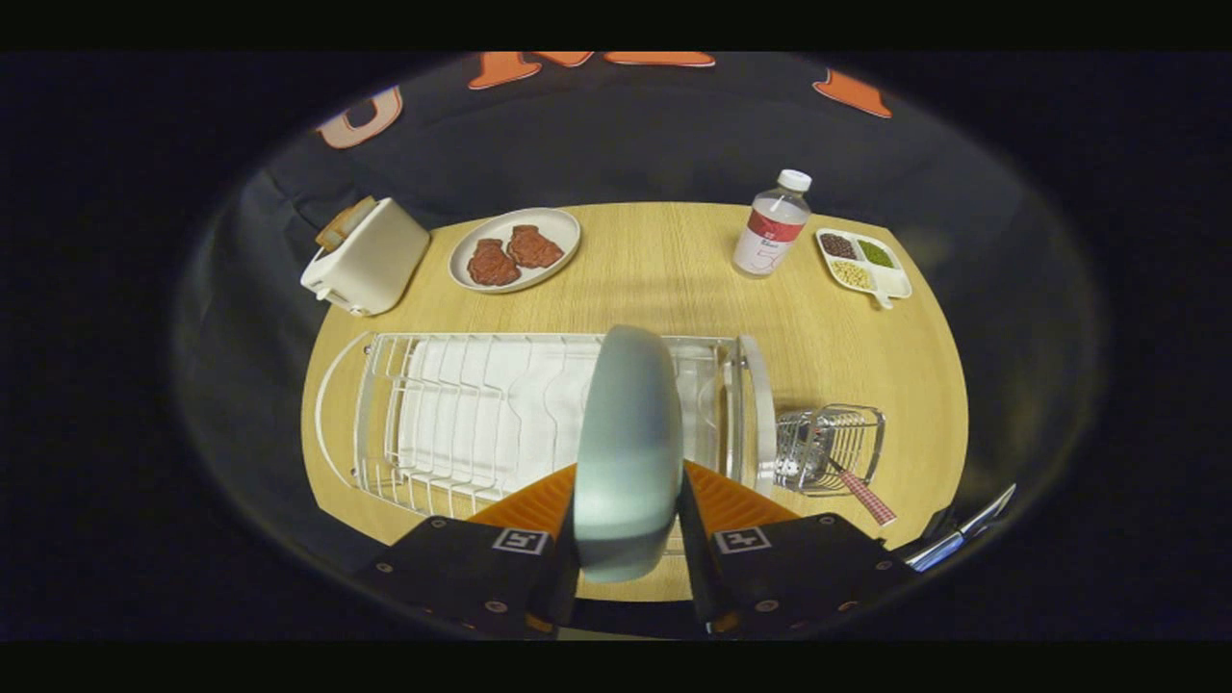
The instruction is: Take the plate from the dish rack, then take the spoon from the basket and place it into the plate.
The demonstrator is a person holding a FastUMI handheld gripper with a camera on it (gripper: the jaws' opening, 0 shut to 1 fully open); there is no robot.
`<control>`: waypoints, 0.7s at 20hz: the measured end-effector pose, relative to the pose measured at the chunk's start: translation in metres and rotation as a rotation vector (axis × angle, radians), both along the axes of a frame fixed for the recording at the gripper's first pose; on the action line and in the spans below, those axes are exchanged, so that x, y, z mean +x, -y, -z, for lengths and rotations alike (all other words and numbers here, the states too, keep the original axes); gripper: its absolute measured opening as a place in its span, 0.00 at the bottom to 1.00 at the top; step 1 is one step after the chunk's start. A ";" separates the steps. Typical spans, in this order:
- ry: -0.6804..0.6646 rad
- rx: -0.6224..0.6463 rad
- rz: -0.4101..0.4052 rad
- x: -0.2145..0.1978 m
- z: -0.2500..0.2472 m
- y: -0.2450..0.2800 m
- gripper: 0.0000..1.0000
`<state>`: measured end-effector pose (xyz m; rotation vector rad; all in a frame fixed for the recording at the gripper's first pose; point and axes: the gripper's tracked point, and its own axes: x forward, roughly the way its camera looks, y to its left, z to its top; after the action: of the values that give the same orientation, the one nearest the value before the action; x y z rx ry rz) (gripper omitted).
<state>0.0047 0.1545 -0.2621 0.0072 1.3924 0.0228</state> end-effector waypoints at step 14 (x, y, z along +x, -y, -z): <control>0.133 -0.146 0.099 -0.002 -0.040 0.058 0.29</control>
<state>0.0027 0.0963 -0.2220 -0.0465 1.2563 -0.1588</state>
